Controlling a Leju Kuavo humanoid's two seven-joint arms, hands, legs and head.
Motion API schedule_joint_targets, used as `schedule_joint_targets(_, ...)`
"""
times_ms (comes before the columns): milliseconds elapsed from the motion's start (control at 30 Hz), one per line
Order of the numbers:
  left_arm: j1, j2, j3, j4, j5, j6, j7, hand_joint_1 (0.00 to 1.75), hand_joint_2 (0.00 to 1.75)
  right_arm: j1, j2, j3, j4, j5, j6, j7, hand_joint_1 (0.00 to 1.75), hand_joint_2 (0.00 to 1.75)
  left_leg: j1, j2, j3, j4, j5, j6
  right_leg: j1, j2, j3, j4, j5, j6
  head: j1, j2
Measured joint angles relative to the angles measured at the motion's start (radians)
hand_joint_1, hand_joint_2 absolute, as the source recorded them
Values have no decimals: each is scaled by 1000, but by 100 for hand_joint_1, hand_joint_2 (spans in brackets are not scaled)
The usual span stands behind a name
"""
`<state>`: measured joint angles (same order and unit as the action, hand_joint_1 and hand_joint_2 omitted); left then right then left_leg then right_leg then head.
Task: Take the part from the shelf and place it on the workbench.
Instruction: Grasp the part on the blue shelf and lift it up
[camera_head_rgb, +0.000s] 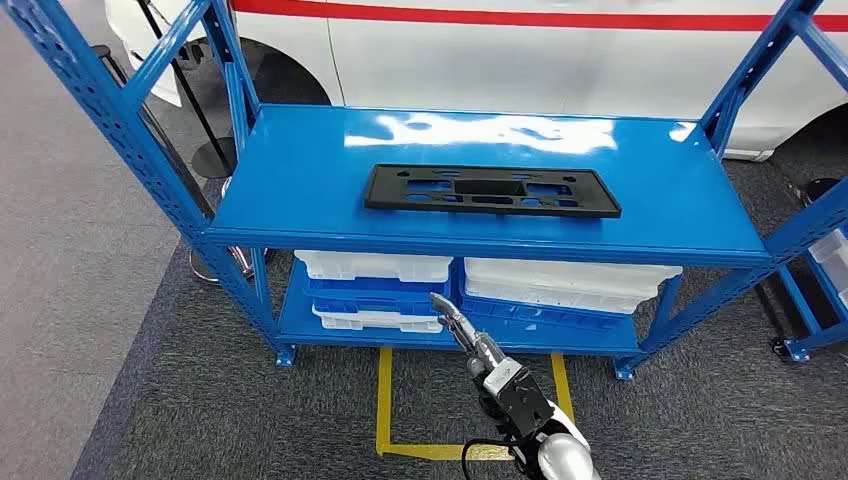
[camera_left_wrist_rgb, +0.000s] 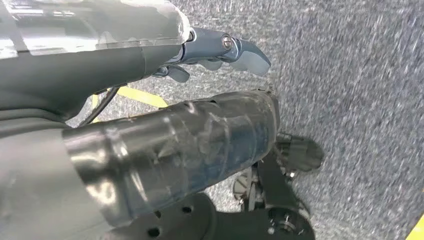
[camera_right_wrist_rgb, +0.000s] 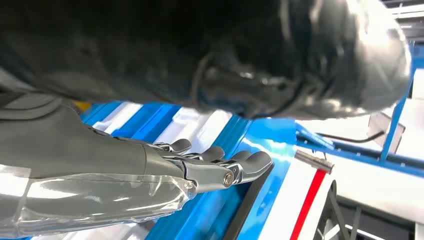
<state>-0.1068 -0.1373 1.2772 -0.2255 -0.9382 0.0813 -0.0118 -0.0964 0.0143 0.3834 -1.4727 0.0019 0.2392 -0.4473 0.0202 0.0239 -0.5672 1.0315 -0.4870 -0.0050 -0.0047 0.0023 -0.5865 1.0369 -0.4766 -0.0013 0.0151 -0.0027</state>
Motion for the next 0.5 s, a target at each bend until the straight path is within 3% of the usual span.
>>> schedule_joint_targets(67, 0, 1, 0, 0, 0, 0, 0, 0, 0, -3, 0, 3, -3, 1, -1, 2, 0, 0, 1, -4, -9, 23, -19, -2, -3, -1, 6, -9, 5, -7, 0, 0)
schedule_joint_targets(100, 0, 2, -1, 0, 0, -1, 0, 0, 0, -6, 0, 6, -5, 3, -2, 4, 0, 0, 1, -8, -24, 59, -44, -4, -5, -1, 10, -16, 8, -13, -1, 0)
schedule_joint_targets(167, 1, 3, -1, 0, 0, -2, 0, 0, 0, -12, -1, 14, -7, 7, -6, 8, 0, 87, 1, -14, -83, 186, -109, -5, -2, -1, 12, -18, 9, -20, -1, 0)
schedule_joint_targets(200, 2, 3, -1, 0, 0, -2, -1, 0, 0, -13, -1, 18, -7, 9, -8, 9, 0, 131, 1, -15, -112, 245, -128, -6, 0, -1, 12, -16, 7, -22, -1, 0)
schedule_joint_targets(233, 3, 4, -1, 0, 0, -2, -1, 0, 0, -13, -1, 21, -7, 12, -11, 11, 0, 175, 1, -16, -128, 276, -130, -6, 2, 0, 12, -14, 6, -24, -1, 0)
schedule_joint_targets(267, 4, 4, -1, 0, 0, -2, -1, 0, 0, -14, -2, 24, -8, 14, -13, 12, 0, 175, 1, -15, -127, 270, -112, -6, 3, 2, 13, -12, 4, -25, -1, 0)
schedule_joint_targets(300, 4, 4, -1, 0, 0, -2, -1, 0, 0, -15, -2, 28, -10, 17, -16, 14, 0, 175, 1, -16, -107, 225, -77, -4, 3, 4, 14, -9, 2, -25, -1, 0)
schedule_joint_targets(367, 4, 6, -2, 0, 0, -2, -2, 0, 0, -21, -2, 36, -15, 31, -29, 18, 0, 175, -1, -17, -48, 91, -15, 2, 5, 9, 12, 1, -5, -19, -1, 0)
schedule_joint_targets(433, 3, 8, -2, 0, 0, -3, -2, 0, 0, -30, -5, 46, -20, 52, -50, 27, 0, 175, -4, -20, -17, 22, 2, 10, 7, 12, 7, 9, -9, -11, -1, 0)
schedule_joint_targets(500, 2, 8, -2, 0, 0, -3, -1, 0, 0, -39, -9, 57, -25, 96, -86, 39, 0, 175, -5, -21, -16, 16, 2, 19, 8, 14, 6, 8, -9, -1, 0, 0)
